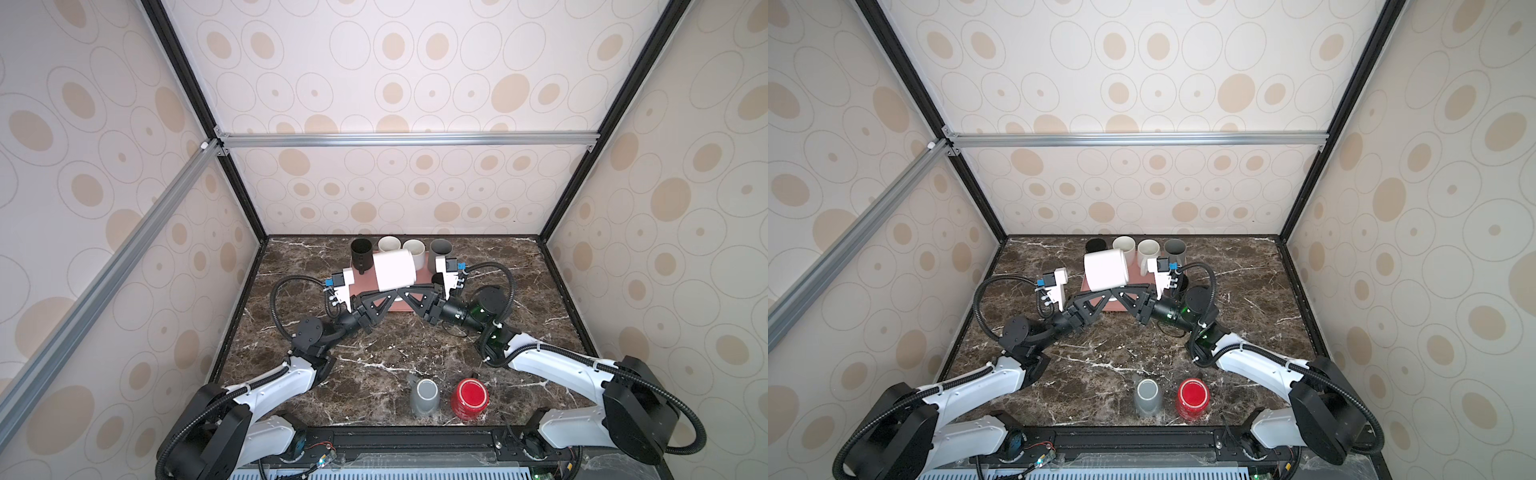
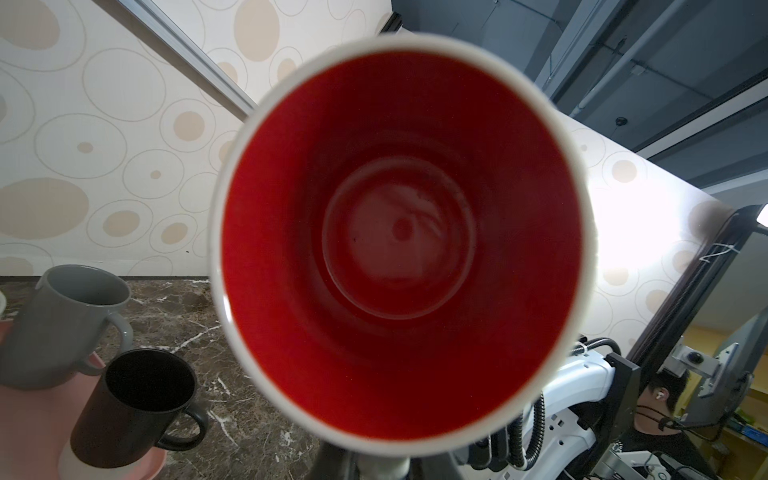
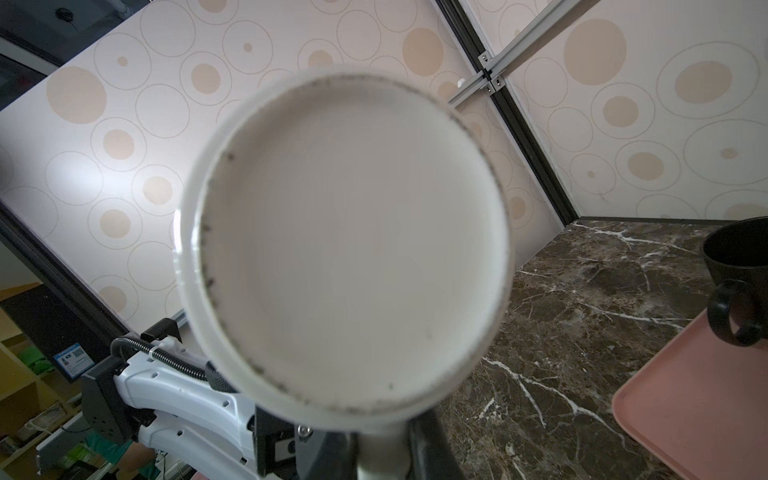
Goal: Turn the mug right side up
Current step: 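Rotate the red mug upright and lower it onto the pink tray with the left gripper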
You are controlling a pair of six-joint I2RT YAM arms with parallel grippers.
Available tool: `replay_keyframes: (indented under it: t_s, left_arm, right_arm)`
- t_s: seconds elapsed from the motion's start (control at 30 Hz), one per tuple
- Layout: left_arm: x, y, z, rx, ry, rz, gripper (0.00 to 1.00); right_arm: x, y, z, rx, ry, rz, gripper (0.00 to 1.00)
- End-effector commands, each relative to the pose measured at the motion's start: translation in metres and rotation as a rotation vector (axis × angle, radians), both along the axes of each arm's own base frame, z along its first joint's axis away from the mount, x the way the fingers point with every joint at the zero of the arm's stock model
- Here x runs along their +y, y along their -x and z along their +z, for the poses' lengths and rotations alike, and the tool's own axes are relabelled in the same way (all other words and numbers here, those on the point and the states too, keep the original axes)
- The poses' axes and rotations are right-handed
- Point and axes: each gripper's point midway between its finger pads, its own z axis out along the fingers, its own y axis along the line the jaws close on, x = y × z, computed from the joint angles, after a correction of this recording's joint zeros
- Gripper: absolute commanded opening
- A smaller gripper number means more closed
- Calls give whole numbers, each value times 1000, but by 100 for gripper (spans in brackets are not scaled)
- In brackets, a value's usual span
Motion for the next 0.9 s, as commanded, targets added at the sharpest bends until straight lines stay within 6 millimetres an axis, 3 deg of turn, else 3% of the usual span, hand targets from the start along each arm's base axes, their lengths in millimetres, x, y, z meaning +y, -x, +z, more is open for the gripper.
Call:
replay_keyframes:
  t_s: [0.0,0.1,0.23,0.4,0.53,0.7,0.87]
  left_arm:
    - [5,-5,27,-69,-25,86,0]
    - [5,-13,23,-51,-103,132,0]
    - [0,-25,7,-2,-246,160,0]
    - [-5,-59,-42,135,-523,234,0]
    - [-10,-78,-80,205,-737,277,0]
    - [-25,-102,-124,252,-943,299,0]
    - [-40,-124,-149,270,-1034,314,0]
  right_arm:
    - [-12,4,18,-77,-15,-61,42]
    - [-23,3,10,-75,25,-124,55]
    - [-43,0,-7,-65,132,-236,57]
    - [-84,-2,-31,-46,324,-418,57]
    - [-107,3,-39,-49,342,-499,58]
    - [-121,7,-46,-37,365,-540,58]
    - [-128,10,-47,-43,374,-558,58]
